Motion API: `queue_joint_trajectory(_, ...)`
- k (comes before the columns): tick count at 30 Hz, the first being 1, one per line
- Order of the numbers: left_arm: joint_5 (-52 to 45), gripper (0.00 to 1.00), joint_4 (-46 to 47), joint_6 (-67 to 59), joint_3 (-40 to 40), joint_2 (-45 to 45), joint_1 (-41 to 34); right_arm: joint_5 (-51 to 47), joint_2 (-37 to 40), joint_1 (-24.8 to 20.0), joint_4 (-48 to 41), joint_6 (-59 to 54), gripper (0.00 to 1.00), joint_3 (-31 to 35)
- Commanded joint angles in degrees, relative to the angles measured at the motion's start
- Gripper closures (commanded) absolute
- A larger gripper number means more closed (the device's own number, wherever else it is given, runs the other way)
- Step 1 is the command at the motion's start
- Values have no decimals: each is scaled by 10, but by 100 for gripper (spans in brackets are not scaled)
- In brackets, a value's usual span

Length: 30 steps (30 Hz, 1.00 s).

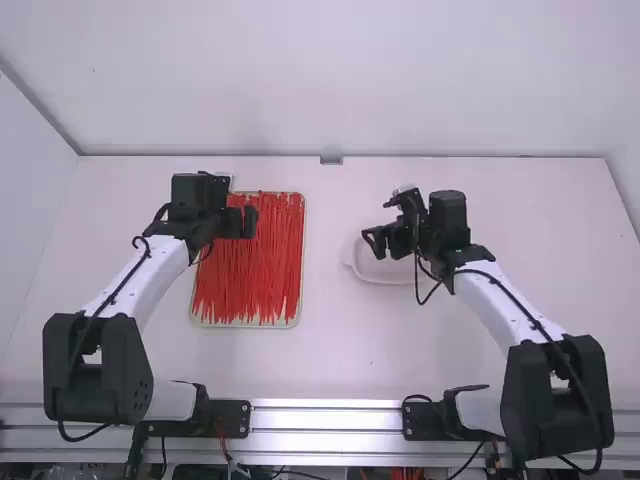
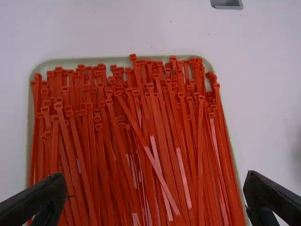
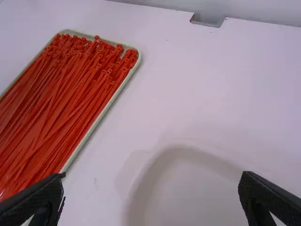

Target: Fasten the cable tie

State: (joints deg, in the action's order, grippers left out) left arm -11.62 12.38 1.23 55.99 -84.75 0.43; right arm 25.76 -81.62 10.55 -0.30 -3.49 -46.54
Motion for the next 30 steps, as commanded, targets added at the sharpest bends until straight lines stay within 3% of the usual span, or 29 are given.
queue_joint_trajectory(1,-8,1,1,-5,16,-4,0,-1,-5,2,-6,25,1,-20)
queue_joint_trajectory(12,46,1,-3,60,37,-13,0,-1,-5,0,-114,20,1,-70)
queue_joint_trajectory(24,46,1,156,54,277,-216,0,-1,-5,0,-107,19,1,-71)
queue_joint_trajectory(30,46,1,172,64,343,-300,0,-3,-5,0,-109,19,1,-71)
